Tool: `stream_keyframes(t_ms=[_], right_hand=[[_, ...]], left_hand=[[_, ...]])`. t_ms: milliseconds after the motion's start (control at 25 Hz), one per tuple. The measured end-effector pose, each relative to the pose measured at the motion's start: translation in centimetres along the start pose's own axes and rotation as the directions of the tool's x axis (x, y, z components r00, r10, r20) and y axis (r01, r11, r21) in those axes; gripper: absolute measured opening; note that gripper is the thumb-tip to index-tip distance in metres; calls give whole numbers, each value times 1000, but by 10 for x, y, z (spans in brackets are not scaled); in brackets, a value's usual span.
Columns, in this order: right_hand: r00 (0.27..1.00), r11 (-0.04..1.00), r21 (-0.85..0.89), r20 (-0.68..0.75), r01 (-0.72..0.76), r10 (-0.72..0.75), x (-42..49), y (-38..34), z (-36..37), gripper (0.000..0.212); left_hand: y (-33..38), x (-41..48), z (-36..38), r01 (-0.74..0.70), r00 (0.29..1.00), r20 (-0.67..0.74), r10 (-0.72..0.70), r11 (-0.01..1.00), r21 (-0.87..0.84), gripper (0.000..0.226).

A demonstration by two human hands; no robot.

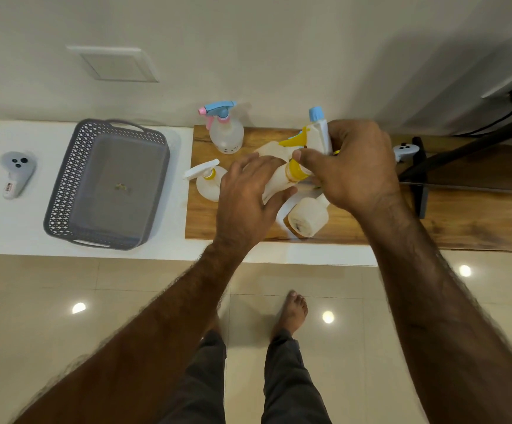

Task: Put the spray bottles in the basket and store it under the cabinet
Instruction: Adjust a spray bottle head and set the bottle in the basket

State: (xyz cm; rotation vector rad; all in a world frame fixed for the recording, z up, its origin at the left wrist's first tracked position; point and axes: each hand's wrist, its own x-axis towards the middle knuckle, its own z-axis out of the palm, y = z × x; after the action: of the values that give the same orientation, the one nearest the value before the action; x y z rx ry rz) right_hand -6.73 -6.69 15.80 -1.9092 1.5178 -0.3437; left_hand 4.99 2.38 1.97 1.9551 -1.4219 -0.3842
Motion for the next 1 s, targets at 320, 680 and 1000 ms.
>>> stream_keyframes(t_ms=[320, 680, 1000], right_hand=[[981, 982, 24, -49, -189, 190, 3, 7, 12, 48], [969, 977, 17, -128, -213, 213, 0, 13, 22, 47], [911, 980, -99, 396, 171, -119, 12, 27, -5, 72]], left_hand=[[3, -4, 8, 27, 999, -31, -27, 1000, 14, 45], [6, -12, 19, 74, 996, -56, -73, 997, 31, 45], [-1, -4, 13, 67, 998, -18, -66, 997, 37, 44]])
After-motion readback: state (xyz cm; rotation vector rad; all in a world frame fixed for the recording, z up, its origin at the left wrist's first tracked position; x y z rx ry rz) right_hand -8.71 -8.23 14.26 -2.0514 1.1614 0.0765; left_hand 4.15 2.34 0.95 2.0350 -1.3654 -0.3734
